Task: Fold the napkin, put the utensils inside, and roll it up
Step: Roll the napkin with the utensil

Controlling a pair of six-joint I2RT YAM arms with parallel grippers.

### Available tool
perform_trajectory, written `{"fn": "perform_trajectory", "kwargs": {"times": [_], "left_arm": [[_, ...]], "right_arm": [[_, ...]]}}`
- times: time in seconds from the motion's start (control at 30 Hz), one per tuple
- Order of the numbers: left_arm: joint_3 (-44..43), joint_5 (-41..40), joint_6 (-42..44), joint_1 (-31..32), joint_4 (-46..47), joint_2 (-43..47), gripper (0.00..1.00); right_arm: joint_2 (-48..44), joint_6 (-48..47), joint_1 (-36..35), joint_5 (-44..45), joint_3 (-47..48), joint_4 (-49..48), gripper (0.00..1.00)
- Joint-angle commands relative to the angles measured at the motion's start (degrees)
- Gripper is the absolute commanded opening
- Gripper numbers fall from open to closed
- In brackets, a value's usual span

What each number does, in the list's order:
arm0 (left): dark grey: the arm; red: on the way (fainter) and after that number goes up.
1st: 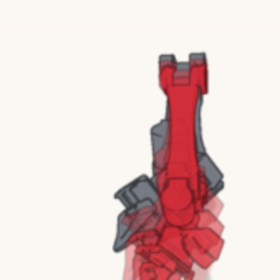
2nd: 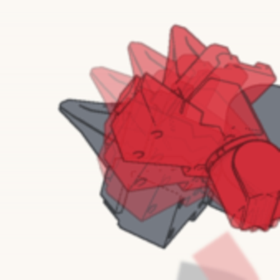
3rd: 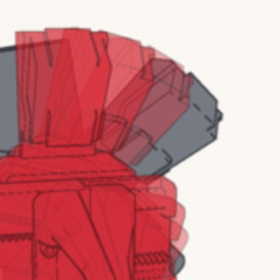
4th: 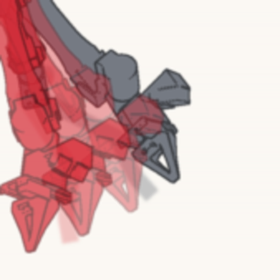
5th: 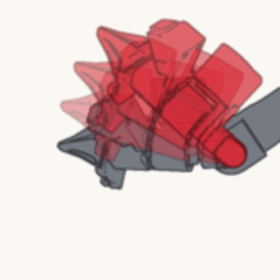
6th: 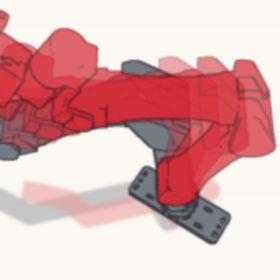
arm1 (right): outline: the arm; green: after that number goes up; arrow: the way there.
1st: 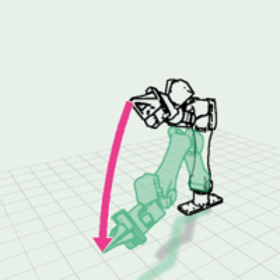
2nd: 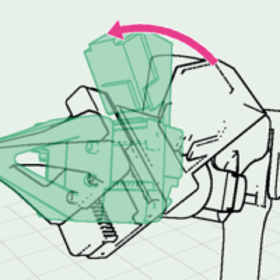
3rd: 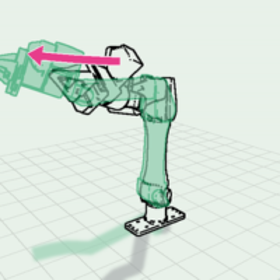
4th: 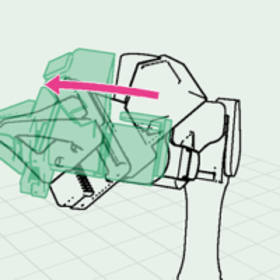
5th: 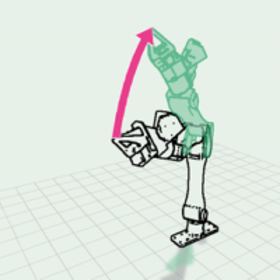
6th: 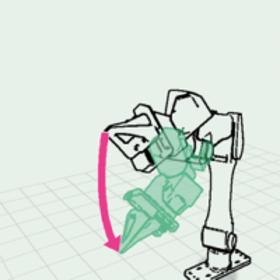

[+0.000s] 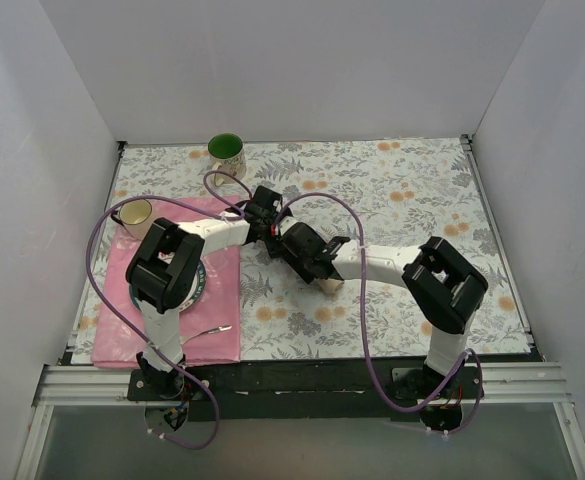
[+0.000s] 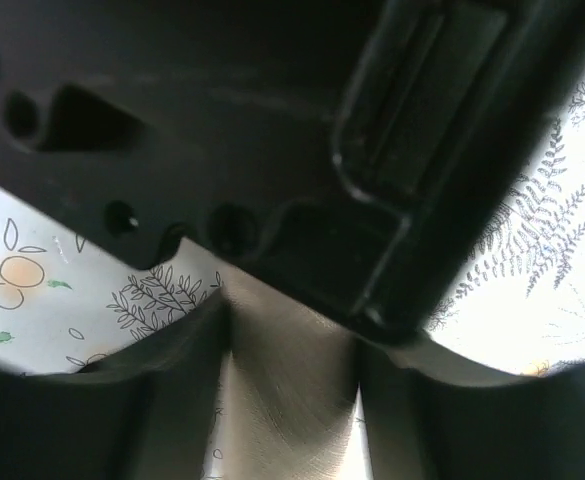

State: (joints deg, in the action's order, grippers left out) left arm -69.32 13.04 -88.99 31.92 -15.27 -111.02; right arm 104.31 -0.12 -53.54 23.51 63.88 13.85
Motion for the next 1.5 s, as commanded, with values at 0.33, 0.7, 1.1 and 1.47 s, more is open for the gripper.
{"fn": "perform_trajectory", "kwargs": {"times": [0.33, 0.7, 1.1, 1.47], "left_arm": [[2.08, -2.84, 4.18, 0.69, -4.51, 1.77, 0.73], [2.53, -5.48, 1.54, 1.91, -6.0, -0.33, 0.71], [-0.73, -9.08, 1.1, 3.15, -8.2, -3.41, 0.59], [1.73, -6.1, 3.03, 3.06, -5.3, -1.56, 0.37]], "right_arm": [[-2.53, 9.43, 10.45, -32.26, -8.59, -11.73, 0.29], [-1.04, 15.58, 18.47, -50.12, -12.72, -20.96, 0.29], [3.97, 26.22, 24.27, -66.57, -18.09, -35.46, 0.32], [-6.21, 10.78, 21.38, -44.36, -12.91, -11.07, 0.64]]}}
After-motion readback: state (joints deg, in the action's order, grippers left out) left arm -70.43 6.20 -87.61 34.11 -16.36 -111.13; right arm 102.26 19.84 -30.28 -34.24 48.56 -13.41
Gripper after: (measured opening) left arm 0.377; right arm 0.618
